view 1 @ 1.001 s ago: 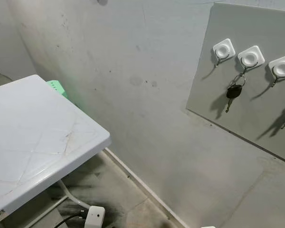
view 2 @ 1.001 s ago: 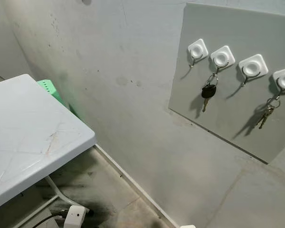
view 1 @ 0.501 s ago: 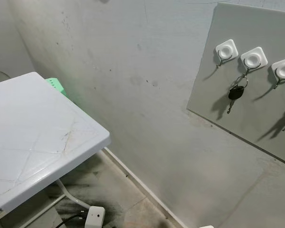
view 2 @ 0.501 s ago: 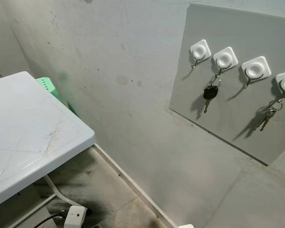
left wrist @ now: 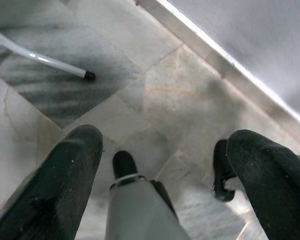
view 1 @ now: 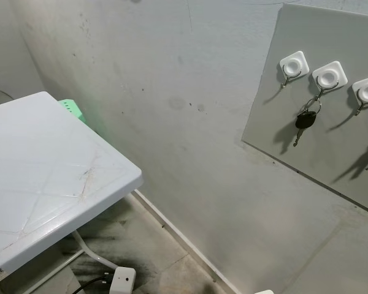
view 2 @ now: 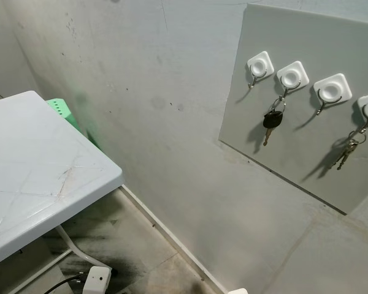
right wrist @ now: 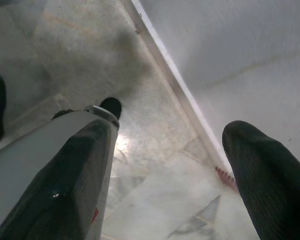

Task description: Hang keys on a hook

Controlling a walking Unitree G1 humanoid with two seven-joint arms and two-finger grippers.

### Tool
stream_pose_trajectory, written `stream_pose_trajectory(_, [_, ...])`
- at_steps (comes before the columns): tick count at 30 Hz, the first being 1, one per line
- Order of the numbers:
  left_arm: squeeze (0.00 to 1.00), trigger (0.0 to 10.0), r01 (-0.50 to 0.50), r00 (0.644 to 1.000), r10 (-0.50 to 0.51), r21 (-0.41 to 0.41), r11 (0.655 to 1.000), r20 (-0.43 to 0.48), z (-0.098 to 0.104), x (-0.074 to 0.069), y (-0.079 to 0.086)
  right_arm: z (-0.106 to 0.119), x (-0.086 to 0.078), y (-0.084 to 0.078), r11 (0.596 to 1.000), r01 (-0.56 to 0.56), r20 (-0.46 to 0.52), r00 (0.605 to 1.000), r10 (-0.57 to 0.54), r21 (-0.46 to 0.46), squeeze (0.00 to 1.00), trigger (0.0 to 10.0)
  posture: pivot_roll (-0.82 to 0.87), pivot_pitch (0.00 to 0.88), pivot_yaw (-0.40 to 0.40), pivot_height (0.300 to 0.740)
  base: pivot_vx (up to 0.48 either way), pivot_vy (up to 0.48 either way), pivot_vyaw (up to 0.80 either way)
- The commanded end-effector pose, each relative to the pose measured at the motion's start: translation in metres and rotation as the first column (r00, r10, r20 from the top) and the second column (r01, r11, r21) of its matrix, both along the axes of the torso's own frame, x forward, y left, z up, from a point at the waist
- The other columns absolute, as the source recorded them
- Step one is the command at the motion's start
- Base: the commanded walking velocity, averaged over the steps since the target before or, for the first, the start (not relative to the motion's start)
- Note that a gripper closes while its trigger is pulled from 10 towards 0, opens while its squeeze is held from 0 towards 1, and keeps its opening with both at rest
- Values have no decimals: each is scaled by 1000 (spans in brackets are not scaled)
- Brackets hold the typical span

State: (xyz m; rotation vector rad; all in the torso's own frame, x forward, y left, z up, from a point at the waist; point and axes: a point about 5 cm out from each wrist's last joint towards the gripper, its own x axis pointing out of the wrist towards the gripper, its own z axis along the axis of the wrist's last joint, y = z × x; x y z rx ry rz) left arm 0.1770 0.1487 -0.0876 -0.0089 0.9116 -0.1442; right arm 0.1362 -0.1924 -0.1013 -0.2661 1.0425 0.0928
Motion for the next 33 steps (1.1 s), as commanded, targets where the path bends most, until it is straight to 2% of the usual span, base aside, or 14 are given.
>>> stream_pose_trajectory(1, [0, 10000, -5, 1000, 5, 7, 1000, -20, -2, -5, 3, 0, 2, 1, 1000, -10, 1, 1000, 10, -5, 0, 10000, 11, 0, -24, 740, 0, 0, 800])
stream_pose_trajectory(20, [0, 10000, -30, 999, 30, -6, 1000, -26, -3, -6, 3, 1, 3, 0, 1000, -17, 3, 1000, 17, -14, 0, 10000, 13, 0, -34, 740, 0, 0, 800])
stream_pose_trajectory(25, [0, 10000, -36, 999, 36, -2, 999, -27, -3, -6, 4, 1, 3, 0, 1000, -15, 3, 1000, 15, -11, 0, 10000, 14, 0, -34, 740, 0, 472, 800])
stream_pose_trajectory(33, [0, 10000, -32, 999, 32, 2, 999, -30, -3, -6, 4, 1, 3, 0, 1000, -8, 2, 1000, 8, -5, 0, 10000, 13, 0, -33, 740, 0, 0, 800])
